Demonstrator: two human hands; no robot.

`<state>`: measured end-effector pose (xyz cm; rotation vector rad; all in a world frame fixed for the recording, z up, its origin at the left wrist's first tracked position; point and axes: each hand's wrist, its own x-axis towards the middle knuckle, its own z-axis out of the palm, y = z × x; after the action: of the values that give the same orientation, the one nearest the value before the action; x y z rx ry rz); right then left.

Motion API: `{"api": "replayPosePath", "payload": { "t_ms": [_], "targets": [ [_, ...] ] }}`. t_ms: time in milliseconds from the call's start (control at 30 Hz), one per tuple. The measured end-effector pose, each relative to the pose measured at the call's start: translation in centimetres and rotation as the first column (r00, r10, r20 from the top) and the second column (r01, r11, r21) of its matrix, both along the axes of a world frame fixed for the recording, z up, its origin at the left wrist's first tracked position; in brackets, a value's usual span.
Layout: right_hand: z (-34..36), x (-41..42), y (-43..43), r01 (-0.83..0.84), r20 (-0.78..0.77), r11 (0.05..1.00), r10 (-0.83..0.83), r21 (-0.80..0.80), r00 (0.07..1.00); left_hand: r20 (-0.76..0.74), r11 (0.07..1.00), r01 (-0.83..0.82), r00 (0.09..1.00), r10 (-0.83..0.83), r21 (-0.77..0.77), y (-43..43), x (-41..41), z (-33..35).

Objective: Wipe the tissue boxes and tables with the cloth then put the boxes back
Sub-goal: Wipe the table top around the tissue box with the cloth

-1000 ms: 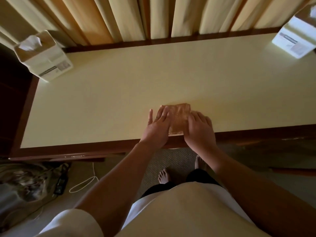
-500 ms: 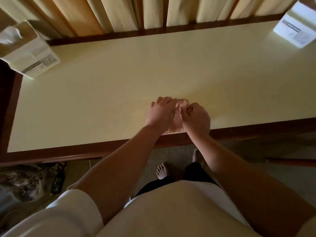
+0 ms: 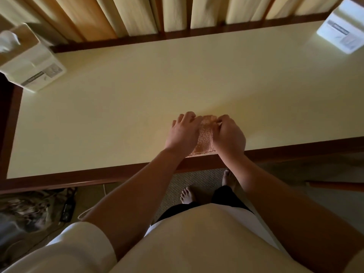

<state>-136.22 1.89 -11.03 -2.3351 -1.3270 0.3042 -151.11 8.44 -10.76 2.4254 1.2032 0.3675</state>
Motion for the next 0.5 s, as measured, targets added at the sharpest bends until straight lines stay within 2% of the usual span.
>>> {"api": "replayPosePath", "payload": {
  "t_ms": [100, 133, 200, 267, 333, 400, 433, 500],
  "targets": [
    [0.0, 0.0, -0.9, -0.245, 0.268, 0.969, 0.235, 0.005, 0.934, 0.036, 0.996, 0.056, 0.998, -0.058, 0.064, -1.5, -1.1, -0.2],
    [-0.2, 0.1, -1.2, -0.345, 0.301, 0.936, 0.348, -0.066, 0.888, 0.031, 0.995, 0.072, 0.997, -0.074, 0.068, -2.1, -1.5, -0.2],
    [-0.7, 0.2, -1.9, -0.442, 0.253, 0.864, 0.496, -0.24, 0.831, -0.056, 0.995, 0.095, 0.994, -0.094, 0.025, -2.9, -2.3, -0.6],
    [-1.4, 0.5, -2.4, -0.407, 0.227, 0.852, 0.49, -0.328, 0.842, -0.239, 0.995, 0.098, 0.966, -0.101, -0.027, -3.5, -2.9, -1.5],
    [-1.6, 0.6, -2.6, -0.293, 0.251, 0.884, 0.396, -0.364, 0.883, -0.353, 0.995, 0.094, 0.93, -0.1, -0.035, -3.6, -3.4, -2.0],
    [-1.2, 0.5, -2.7, -0.19, 0.267, 0.913, 0.297, -0.362, 0.917, -0.379, 0.994, 0.103, 0.919, -0.108, -0.033, -3.6, -3.5, -2.0],
    [-1.0, 0.5, -2.7, -0.189, 0.276, 0.922, 0.289, -0.337, 0.916, -0.379, 0.994, 0.105, 0.919, -0.111, -0.037, -3.6, -3.5, -1.9],
    [-0.6, 0.4, -2.8, -0.316, 0.292, 0.895, 0.408, -0.315, 0.865, -0.376, 0.995, 0.086, 0.921, -0.102, -0.059, -3.5, -3.5, -1.7]
  ]
}}
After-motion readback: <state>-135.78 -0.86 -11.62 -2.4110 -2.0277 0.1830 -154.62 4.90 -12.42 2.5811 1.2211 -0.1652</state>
